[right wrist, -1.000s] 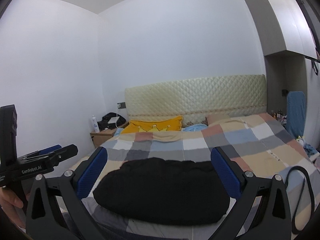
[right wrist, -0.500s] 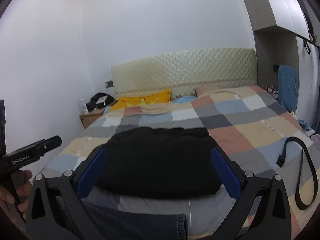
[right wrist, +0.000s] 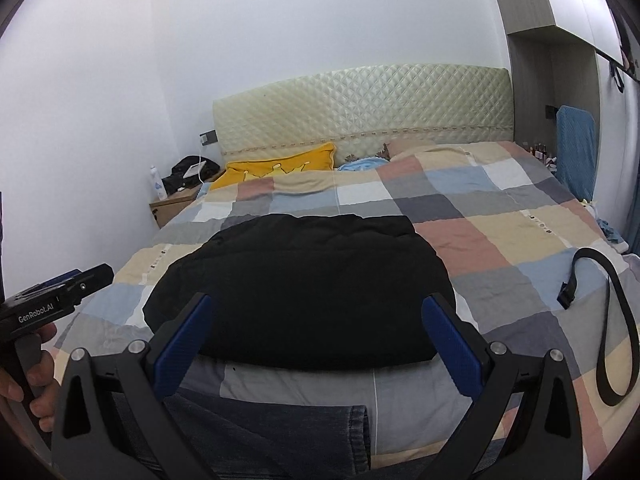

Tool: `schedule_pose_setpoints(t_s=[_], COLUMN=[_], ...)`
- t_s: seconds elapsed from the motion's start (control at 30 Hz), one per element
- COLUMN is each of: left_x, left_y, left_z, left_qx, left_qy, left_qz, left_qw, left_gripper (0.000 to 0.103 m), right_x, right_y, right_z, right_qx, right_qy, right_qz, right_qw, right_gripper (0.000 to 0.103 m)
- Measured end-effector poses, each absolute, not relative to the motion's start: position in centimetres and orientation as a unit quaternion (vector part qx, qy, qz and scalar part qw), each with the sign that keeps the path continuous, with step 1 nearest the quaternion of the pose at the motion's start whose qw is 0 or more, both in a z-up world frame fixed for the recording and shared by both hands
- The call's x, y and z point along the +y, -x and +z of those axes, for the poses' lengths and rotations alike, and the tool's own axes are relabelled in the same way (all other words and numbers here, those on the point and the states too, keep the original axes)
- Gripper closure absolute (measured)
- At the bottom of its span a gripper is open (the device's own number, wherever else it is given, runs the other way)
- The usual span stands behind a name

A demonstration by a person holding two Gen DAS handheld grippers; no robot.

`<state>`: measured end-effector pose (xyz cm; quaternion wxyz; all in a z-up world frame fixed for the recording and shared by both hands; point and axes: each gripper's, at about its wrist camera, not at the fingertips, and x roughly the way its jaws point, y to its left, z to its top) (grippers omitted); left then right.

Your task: Fold large clothes

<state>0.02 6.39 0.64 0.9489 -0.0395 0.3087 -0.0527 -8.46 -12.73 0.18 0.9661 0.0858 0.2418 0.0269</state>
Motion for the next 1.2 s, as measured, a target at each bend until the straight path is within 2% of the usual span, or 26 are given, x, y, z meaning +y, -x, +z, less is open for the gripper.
schedule_pose_setpoints(t_s=[1.2], left_x=[6.19], left_y=[0.14], left_z=[0.91], left_qx=[0.31], left_qy=[0.028], left_qz=[-0.057], left_qw=[0.949], left_gripper=[0.014], right_x=[-11.75], right_y=[8.5], right_z=[0.45], right_qx=[0.239], right_qy=[-0.065], right_qz=[0.019], right_qw=[0.969], right_gripper=[0.0])
